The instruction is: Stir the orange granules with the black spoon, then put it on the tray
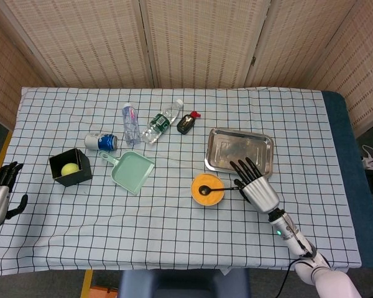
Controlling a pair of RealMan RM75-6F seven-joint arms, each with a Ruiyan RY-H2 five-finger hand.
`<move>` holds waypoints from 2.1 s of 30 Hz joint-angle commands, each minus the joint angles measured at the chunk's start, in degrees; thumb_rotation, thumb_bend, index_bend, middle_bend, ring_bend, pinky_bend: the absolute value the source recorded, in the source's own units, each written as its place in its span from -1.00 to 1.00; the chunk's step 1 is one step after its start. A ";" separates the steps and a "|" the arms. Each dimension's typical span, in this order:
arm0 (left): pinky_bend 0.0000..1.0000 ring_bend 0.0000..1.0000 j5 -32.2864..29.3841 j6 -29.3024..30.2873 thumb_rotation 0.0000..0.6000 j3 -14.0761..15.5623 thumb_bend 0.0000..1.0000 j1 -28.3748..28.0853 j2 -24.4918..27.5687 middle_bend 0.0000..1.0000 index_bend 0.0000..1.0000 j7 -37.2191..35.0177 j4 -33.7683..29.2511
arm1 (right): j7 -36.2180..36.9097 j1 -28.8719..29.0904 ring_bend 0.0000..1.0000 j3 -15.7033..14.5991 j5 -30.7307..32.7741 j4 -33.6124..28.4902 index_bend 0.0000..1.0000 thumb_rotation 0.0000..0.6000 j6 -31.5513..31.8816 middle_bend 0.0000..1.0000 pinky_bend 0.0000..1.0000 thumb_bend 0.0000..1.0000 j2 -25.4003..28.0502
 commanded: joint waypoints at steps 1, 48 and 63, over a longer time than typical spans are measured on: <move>-0.63 -0.99 -0.09 -0.11 1.00 0.02 -0.08 0.00 0.04 -1.00 -1.00 0.00 -0.05 | -0.02 -0.17 -1.00 -0.22 -0.17 0.39 -0.10 1.00 0.09 -1.00 -1.00 -0.35 -0.20; -0.63 -0.99 -0.31 -0.49 1.00 0.01 -0.08 -0.04 0.25 -1.00 -1.00 0.03 -0.31 | -1.07 -0.43 -1.00 -0.79 -0.39 3.32 -0.02 1.00 1.40 -1.00 -1.00 -0.35 -2.12; -0.63 -0.99 -0.17 -0.46 1.00 0.07 -0.08 0.02 0.36 -1.00 -1.00 -0.29 -0.39 | -1.56 -0.29 -1.00 -0.72 -0.26 3.56 0.02 1.00 1.27 -1.00 -1.00 -0.35 -2.49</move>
